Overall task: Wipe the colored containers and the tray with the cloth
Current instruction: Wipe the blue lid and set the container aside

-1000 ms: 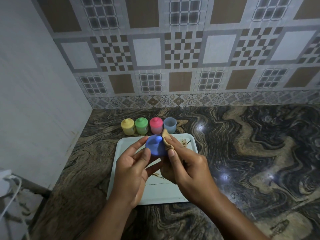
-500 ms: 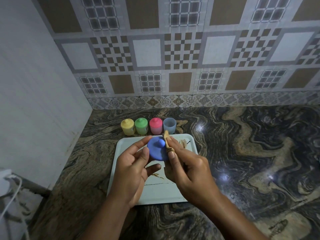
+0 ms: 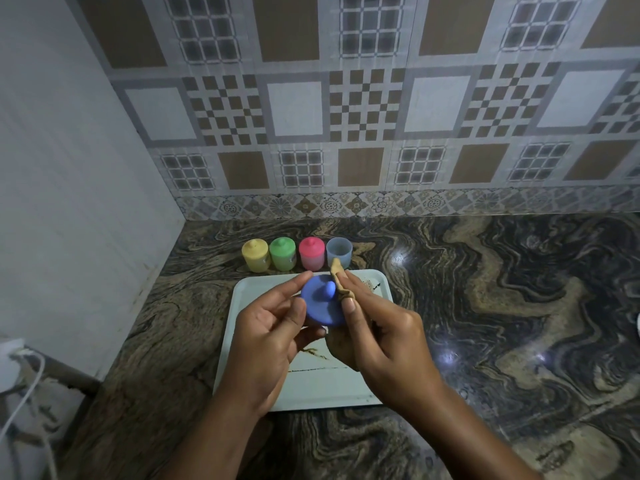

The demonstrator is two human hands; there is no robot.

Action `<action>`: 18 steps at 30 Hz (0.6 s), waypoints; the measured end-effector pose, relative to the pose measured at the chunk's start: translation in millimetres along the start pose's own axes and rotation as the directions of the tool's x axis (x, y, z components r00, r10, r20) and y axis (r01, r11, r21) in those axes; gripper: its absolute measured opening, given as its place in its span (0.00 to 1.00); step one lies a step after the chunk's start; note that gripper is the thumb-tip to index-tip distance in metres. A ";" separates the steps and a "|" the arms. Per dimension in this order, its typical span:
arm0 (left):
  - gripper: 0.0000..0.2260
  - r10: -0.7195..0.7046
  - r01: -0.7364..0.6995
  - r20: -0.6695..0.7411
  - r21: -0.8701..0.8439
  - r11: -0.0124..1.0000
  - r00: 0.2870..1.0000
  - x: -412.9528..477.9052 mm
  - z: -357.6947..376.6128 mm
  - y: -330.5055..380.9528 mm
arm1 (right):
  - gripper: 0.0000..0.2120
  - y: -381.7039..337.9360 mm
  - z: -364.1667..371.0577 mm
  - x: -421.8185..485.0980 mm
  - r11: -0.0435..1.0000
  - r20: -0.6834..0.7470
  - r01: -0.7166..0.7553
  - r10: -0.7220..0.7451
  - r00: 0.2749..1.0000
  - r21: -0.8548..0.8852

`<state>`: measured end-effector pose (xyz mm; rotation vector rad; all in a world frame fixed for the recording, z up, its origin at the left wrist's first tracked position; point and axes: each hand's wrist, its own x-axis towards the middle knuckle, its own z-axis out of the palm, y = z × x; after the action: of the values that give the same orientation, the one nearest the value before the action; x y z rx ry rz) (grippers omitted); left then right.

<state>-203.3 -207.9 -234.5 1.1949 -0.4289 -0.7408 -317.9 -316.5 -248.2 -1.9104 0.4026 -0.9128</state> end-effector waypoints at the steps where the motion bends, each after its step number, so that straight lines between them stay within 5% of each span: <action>1: 0.17 -0.003 0.002 0.034 0.032 1.000 0.999 -1.0 0.9 -0.1 | 0.16 -0.1 -0.9 2.1 1.000 -0.005 -0.024 0.024 1.000 0.010; 6: 0.27 0.021 -0.027 0.074 0.076 0.997 0.997 -3.3 10.3 -1.8 | 0.17 -2.0 -2.7 7.6 0.995 0.006 -0.089 0.088 0.996 0.050; 11: 0.17 0.009 -0.012 -0.067 -0.042 0.999 0.998 3.1 1.3 1.1 | 0.17 -7.1 -1.2 2.5 0.999 0.021 -0.035 0.035 0.999 0.028; 18: 0.23 0.008 -0.012 0.134 0.029 0.999 0.991 -3.6 3.0 5.8 | 0.17 -5.2 -0.7 7.3 0.995 0.011 -0.093 0.092 0.996 0.036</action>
<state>-206.1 -206.4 -227.8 1.1740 -0.5586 -0.8109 -314.0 -318.8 -240.4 -1.8462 0.4618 -0.8448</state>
